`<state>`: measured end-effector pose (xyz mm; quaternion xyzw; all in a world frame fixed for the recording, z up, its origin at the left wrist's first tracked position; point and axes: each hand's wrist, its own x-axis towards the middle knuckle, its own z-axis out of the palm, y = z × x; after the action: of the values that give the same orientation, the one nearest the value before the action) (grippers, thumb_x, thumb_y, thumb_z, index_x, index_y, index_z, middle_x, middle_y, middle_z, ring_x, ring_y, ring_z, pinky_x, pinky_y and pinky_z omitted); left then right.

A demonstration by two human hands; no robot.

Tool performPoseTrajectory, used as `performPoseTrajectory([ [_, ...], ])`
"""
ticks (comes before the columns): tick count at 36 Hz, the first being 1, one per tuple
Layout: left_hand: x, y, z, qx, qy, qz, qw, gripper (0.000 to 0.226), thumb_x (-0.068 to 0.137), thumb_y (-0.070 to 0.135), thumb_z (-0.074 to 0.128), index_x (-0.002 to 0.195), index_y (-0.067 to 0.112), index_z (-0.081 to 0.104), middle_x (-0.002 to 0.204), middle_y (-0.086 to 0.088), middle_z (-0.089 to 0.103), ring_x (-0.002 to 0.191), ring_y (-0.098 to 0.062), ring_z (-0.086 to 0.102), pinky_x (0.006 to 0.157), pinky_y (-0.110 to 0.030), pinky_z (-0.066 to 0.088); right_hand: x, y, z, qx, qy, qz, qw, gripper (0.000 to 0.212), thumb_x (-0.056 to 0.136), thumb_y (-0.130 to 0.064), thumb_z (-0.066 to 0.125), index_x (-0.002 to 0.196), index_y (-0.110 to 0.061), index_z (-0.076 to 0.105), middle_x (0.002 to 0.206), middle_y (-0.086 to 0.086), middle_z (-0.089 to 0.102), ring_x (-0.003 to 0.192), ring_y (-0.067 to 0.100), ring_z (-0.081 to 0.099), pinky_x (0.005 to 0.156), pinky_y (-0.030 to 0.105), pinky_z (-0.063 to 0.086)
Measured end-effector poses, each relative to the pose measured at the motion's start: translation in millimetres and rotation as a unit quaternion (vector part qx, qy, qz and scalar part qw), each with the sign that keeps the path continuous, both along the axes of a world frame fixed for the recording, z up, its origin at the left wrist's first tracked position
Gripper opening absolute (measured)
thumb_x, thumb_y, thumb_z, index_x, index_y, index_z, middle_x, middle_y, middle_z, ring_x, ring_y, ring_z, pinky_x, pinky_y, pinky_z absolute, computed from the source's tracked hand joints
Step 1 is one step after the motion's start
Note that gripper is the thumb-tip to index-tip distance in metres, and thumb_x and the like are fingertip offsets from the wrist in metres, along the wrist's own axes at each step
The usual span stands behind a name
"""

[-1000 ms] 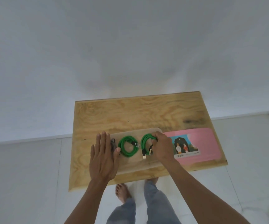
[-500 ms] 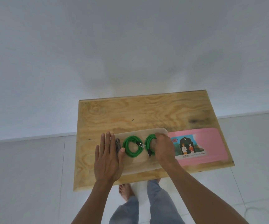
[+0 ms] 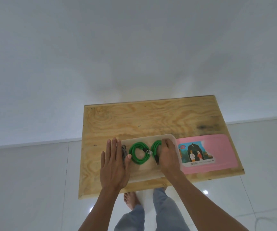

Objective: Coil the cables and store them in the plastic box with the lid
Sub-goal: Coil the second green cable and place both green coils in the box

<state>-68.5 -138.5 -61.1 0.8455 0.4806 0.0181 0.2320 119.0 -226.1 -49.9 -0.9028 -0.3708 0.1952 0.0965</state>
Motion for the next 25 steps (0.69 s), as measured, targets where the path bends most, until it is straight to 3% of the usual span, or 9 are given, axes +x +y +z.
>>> performPoseTrajectory([
  [2, 0.3, -2.9, -6.3, 0.012, 0.002, -0.001, 1.000, 0.075, 0.100, 0.061, 0.005, 0.159, 0.016, 0.011, 0.168, 0.002, 0.002, 0.155, -0.017, -0.005, 0.124, -0.047, 0.015, -0.4, -1.0, 3.1, -0.004, 0.025, -0.004, 1.000, 0.042, 0.090, -0.003, 0.054, 0.131, -0.002, 0.048, 0.136, 0.018, 0.044, 0.126, 0.036, 0.044, 0.104, 0.046, 0.041],
  [6, -1.0, -2.2, -8.2, 0.022, -0.005, 0.003, 1.000, 0.073, 0.100, 0.059, 0.008, 0.159, 0.016, 0.012, 0.168, 0.002, 0.002, 0.155, -0.017, -0.004, 0.124, -0.047, 0.015, -1.2, 1.7, 7.1, -0.028, 0.036, -0.006, 0.999, 0.059, 0.089, -0.001, 0.058, 0.144, -0.005, 0.036, 0.144, 0.016, 0.042, 0.131, 0.031, 0.043, 0.104, 0.038, 0.042],
  [10, -0.1, -2.9, -6.4, 0.019, -0.009, 0.002, 1.000, 0.071, 0.101, 0.057, 0.011, 0.159, 0.016, 0.012, 0.168, 0.001, 0.004, 0.155, -0.018, -0.003, 0.124, -0.047, 0.015, -1.9, 3.1, 10.4, -0.025, 0.058, -0.021, 0.998, 0.050, 0.090, 0.001, 0.053, 0.138, -0.004, 0.042, 0.135, 0.017, 0.051, 0.122, 0.033, 0.051, 0.096, 0.041, 0.046],
  [21, -0.6, -2.0, -4.6, 0.014, -0.009, 0.000, 1.000, 0.076, 0.098, 0.062, 0.000, 0.159, 0.017, 0.009, 0.167, 0.003, -0.001, 0.155, -0.016, -0.008, 0.125, -0.046, 0.011, 2.9, 1.0, 23.2, 0.033, 0.071, -0.058, 0.995, 0.046, 0.096, -0.003, 0.050, 0.142, -0.008, 0.046, 0.133, 0.017, 0.059, 0.118, 0.034, 0.059, 0.096, 0.041, 0.049],
  [25, -0.6, -0.9, -2.7, 0.006, -0.007, -0.001, 1.000, 0.078, 0.096, 0.063, -0.002, 0.159, 0.018, 0.008, 0.167, 0.004, -0.003, 0.154, -0.016, -0.011, 0.125, -0.047, 0.008, 8.1, -1.7, 41.3, 0.103, 0.111, -0.099, 0.984, 0.045, 0.094, 0.005, 0.050, 0.138, -0.006, 0.054, 0.130, 0.017, 0.064, 0.116, 0.030, 0.062, 0.100, 0.029, 0.046],
])
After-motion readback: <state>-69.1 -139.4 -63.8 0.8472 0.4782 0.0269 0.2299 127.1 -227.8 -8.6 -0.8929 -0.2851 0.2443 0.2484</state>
